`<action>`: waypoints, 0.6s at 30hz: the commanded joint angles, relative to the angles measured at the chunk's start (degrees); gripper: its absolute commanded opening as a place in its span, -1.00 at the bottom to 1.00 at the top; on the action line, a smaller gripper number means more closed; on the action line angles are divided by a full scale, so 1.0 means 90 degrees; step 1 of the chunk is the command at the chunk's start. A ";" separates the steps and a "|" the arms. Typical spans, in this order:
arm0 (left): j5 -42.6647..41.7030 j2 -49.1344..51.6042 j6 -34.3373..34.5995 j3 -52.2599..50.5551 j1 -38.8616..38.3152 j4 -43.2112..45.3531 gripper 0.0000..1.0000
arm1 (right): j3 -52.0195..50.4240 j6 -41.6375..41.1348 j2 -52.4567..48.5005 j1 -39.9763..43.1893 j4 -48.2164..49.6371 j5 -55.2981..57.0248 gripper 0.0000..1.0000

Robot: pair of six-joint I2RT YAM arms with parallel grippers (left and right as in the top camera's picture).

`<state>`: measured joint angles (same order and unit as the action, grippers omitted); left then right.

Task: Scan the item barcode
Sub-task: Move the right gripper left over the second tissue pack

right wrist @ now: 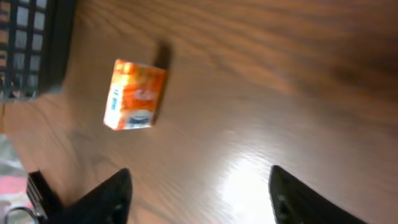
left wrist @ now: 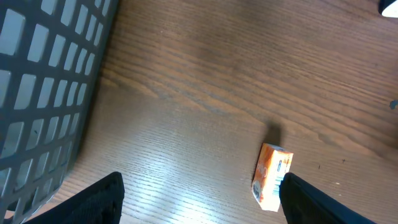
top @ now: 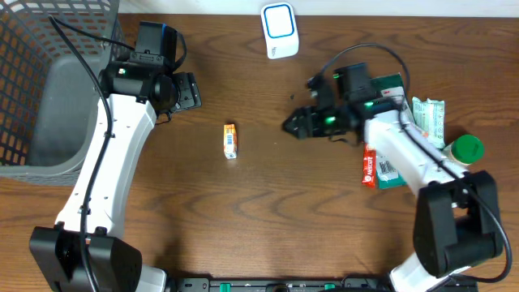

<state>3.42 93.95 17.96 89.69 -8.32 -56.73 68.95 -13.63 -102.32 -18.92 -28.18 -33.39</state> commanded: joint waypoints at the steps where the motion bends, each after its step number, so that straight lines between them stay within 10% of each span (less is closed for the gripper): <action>1: 0.0126 -0.0165 -0.0034 -0.0002 0.0017 -0.0024 0.61 | -0.0005 -0.0505 -0.0002 -0.0634 0.0141 0.0806 0.28; 12: 0.0126 -0.0165 -0.0034 0.0000 0.0017 -0.0024 0.61 | -0.0007 -0.1078 -0.0017 -0.3157 0.1528 0.4099 0.15; 18: 0.0126 -0.0165 -0.0034 0.0000 0.0017 -0.0024 0.61 | -0.0007 -0.1076 -0.0240 -0.3995 0.2266 0.5345 -0.97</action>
<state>3.42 93.95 17.96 89.69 -8.32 -56.73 68.93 -22.61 -102.61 -53.34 -8.91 5.15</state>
